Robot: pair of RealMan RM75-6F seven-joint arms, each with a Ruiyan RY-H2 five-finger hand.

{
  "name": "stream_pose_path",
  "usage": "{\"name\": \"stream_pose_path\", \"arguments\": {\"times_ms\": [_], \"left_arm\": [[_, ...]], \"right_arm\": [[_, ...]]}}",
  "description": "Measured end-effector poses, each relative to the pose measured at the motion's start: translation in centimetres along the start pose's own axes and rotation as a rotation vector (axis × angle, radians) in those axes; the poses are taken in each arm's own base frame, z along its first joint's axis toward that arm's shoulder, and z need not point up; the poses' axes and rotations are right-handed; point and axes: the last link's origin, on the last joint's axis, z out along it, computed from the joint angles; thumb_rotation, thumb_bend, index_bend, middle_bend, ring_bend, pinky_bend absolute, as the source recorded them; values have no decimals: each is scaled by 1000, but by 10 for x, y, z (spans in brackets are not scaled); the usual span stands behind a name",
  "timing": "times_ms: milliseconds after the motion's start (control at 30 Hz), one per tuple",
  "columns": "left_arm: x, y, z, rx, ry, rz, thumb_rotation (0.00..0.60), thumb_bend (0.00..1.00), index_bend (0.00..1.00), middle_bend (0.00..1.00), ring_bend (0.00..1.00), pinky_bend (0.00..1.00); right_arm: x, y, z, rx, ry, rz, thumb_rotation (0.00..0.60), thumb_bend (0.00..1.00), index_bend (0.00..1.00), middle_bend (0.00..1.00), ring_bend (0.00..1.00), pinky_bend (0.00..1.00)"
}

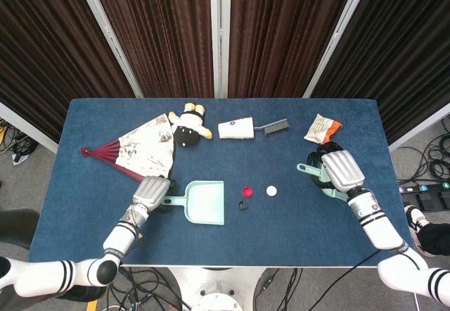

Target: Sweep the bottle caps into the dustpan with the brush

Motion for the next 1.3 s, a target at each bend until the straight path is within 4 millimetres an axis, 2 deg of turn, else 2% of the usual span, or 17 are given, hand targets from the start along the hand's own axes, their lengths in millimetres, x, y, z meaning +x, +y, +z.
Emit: {"name": "stream_pose_path", "arguments": {"times_ms": [400,567,700,967,1133,1300], "left_arm": [[-5,0,3,-6,-3,-62,600,258,507,465,385,480],[-6,-1,4,-8,9,-71,600,323,568,529,440,505],[-3,0,4,-32,36,-47,600,337,587,551,451,513],[3,7,5,-69,48,61,600,337,591,563,460,513],[8,11,12,-63,18,55,600,342,591,563,468,514],[16,14,20,-55,-10,60,600,343,591,563,474,516]], "right_arm": [[-6,1,-1,0,-20,0,600,332,669,595,247,186],[-9,-1,0,5,-23,17,600,332,669,596,247,186],[-16,-6,1,28,-31,61,600,348,670,598,247,187],[-47,-32,18,149,-46,222,600,398,678,600,248,186],[-65,-52,35,242,-32,318,600,420,683,602,247,186],[-76,-64,49,301,-23,359,600,426,687,604,248,186]]}}
